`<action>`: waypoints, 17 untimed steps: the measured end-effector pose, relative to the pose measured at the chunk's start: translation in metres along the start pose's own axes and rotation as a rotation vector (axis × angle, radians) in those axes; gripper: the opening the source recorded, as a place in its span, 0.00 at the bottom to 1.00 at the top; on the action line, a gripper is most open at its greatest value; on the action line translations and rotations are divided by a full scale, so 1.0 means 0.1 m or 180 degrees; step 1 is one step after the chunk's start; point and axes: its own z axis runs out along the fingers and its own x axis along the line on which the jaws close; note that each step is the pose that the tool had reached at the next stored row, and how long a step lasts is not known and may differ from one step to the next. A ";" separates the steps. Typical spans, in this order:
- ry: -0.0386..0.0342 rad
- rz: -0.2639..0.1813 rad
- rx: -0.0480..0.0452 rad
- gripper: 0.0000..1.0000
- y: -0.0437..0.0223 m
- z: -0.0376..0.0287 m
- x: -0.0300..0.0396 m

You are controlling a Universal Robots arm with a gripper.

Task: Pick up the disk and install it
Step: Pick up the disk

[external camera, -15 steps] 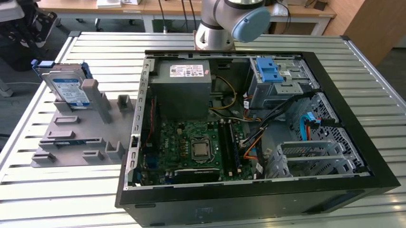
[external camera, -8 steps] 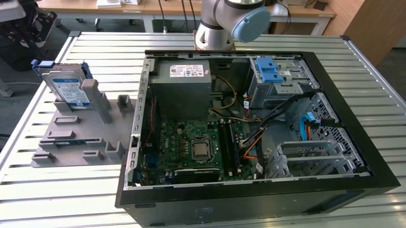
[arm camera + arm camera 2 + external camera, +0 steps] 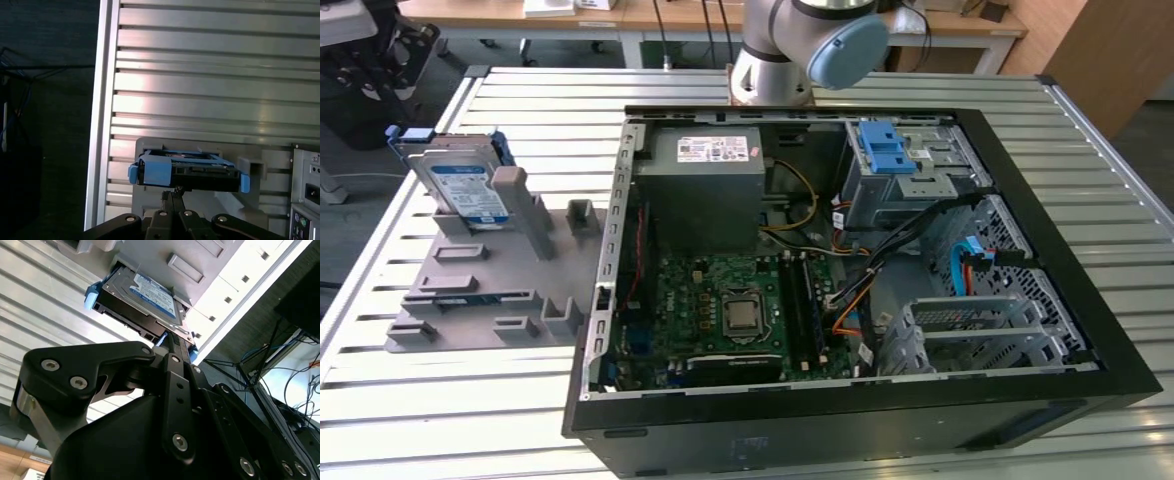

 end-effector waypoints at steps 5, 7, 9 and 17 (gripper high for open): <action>0.0002 -0.0062 0.0002 0.11 0.000 0.000 0.000; 0.0002 -0.0087 0.0003 0.11 0.000 0.000 0.000; 0.0003 -0.0112 0.0004 0.11 0.000 0.000 0.000; 0.0006 -0.0213 0.0008 0.11 0.000 0.000 0.000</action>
